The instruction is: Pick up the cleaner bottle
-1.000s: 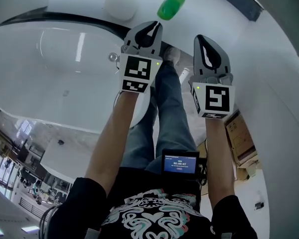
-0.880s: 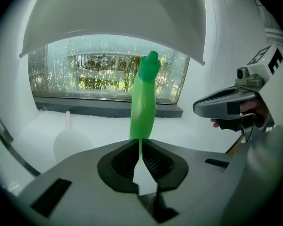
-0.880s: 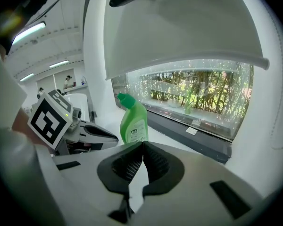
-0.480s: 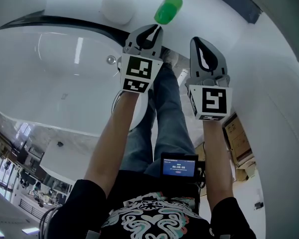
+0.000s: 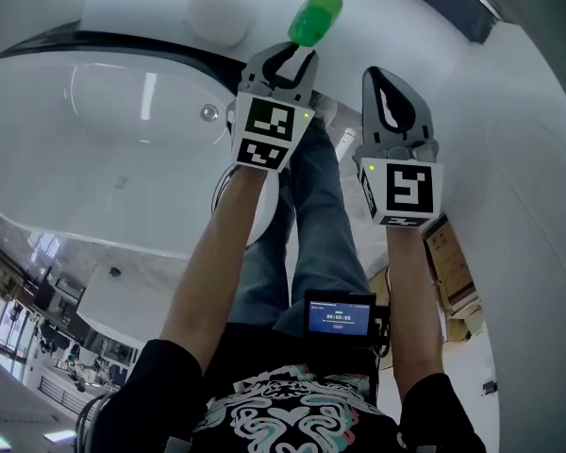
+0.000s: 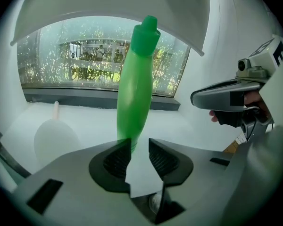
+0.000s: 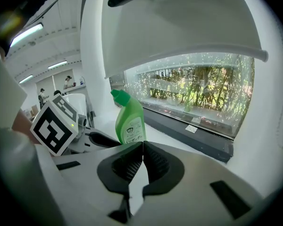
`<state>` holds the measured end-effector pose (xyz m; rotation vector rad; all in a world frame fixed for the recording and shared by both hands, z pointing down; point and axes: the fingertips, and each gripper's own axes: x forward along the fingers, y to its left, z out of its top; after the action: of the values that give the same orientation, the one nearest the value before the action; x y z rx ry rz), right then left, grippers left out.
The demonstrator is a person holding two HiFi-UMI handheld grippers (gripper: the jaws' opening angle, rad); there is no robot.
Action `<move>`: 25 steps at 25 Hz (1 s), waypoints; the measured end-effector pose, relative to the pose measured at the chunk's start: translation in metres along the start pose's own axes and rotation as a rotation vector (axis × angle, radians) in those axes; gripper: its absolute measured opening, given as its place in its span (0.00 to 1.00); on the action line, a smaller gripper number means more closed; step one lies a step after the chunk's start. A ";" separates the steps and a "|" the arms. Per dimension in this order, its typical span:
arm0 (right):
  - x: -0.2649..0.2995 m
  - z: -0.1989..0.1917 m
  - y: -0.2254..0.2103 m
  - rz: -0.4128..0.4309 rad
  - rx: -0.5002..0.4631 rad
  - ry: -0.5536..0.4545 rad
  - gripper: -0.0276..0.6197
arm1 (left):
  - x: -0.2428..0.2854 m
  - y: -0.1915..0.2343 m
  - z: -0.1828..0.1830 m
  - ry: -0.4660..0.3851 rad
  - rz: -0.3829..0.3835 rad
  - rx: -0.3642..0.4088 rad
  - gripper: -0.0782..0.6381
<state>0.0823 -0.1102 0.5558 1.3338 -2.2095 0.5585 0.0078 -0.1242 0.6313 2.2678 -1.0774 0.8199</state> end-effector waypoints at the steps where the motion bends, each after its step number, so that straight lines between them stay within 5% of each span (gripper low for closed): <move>1: 0.000 0.000 0.000 0.000 0.001 0.000 0.09 | 0.001 -0.002 -0.001 0.006 -0.006 -0.002 0.30; 6: 0.000 -0.002 0.000 0.000 0.005 0.002 0.09 | 0.007 0.002 -0.003 0.007 0.035 -0.037 0.45; 25: 0.000 -0.007 -0.015 -0.007 0.014 0.018 0.08 | 0.046 0.022 0.012 -0.031 0.122 -0.087 0.46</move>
<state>0.0975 -0.1127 0.5621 1.3378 -2.1899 0.5829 0.0169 -0.1674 0.6586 2.1662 -1.2520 0.7722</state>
